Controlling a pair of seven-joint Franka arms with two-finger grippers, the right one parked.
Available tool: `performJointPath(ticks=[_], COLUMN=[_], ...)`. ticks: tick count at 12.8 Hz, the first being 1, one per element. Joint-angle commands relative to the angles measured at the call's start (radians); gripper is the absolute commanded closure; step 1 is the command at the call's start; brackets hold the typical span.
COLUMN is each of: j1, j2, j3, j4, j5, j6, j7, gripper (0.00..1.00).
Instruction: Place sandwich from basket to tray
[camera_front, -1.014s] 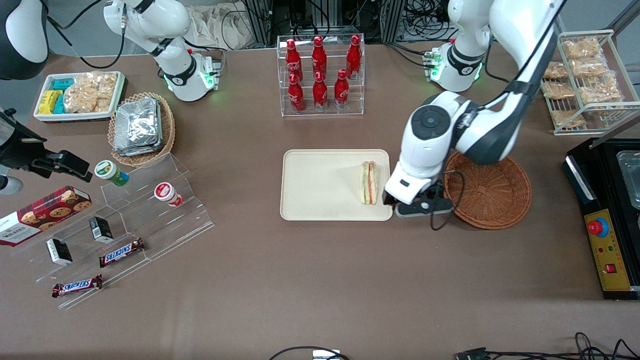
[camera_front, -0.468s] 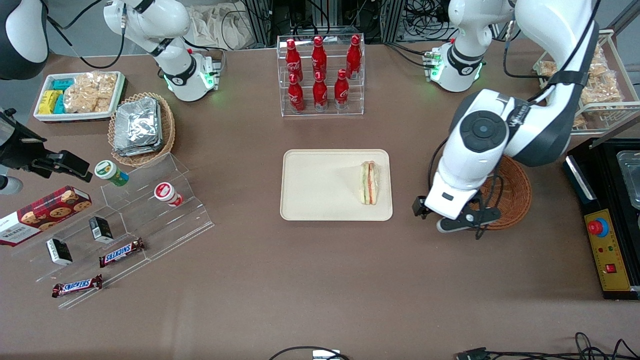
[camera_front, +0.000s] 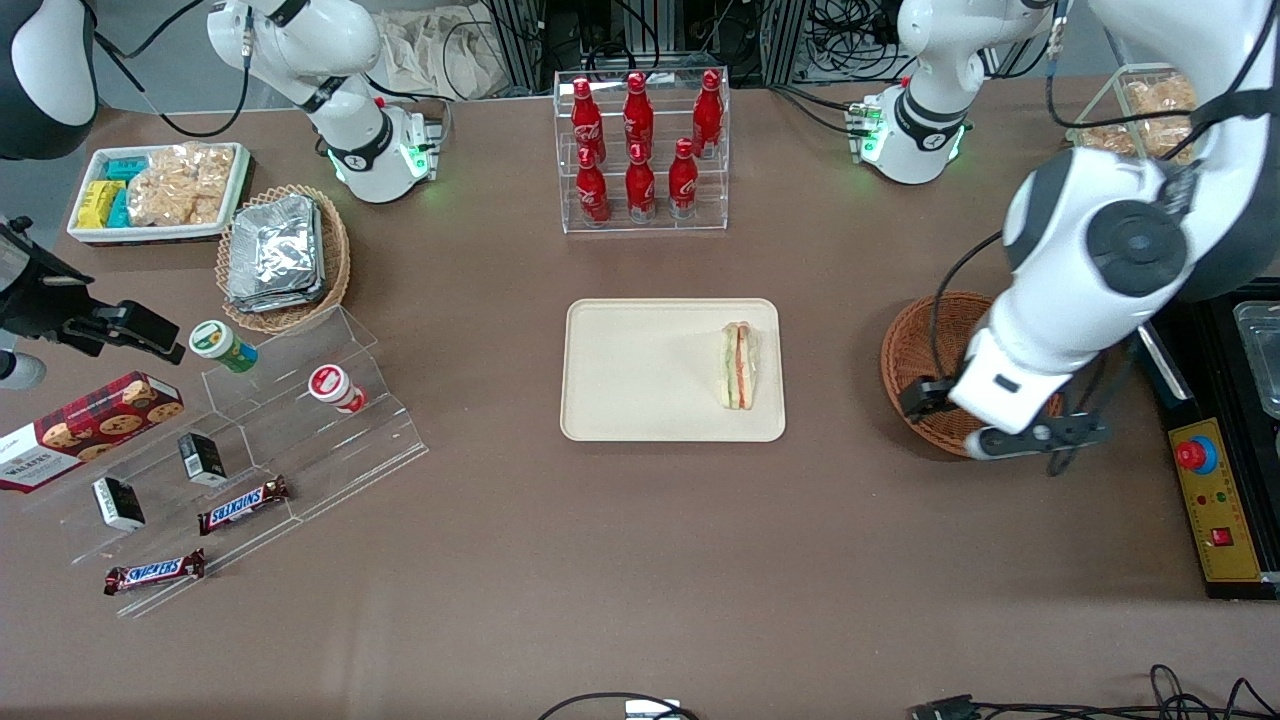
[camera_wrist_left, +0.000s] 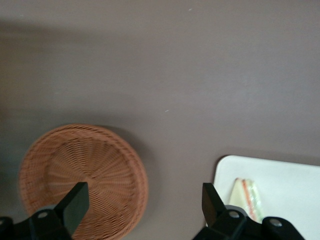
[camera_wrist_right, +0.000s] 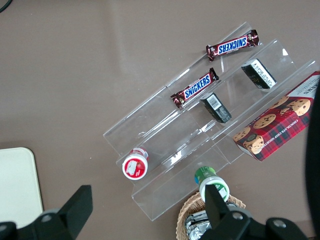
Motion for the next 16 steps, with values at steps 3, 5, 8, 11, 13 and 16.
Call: performJointPath(ticks=[3, 5, 8, 11, 13, 16], j1=[-0.119, -0.12, -0.116, -0.108, -0.114, -0.116], j2=[-0.169, -0.226, -0.278, -0.304, -0.316, -0.315], j3=[0.236, 0.273, 0.277, 0.279, 0.334, 0.34], j4=[-0.027, -0.026, -0.029, -0.026, -0.021, -0.018], j5=[-0.088, -0.088, -0.09, -0.108, -0.124, -0.124], j6=[-0.172, -0.239, -0.295, -0.329, -0.348, -0.358], j7=[0.232, 0.3, 0.326, 0.379, 0.409, 0.423], gripper=[0.0, 0.0, 0.0, 0.0, 0.0, 0.0])
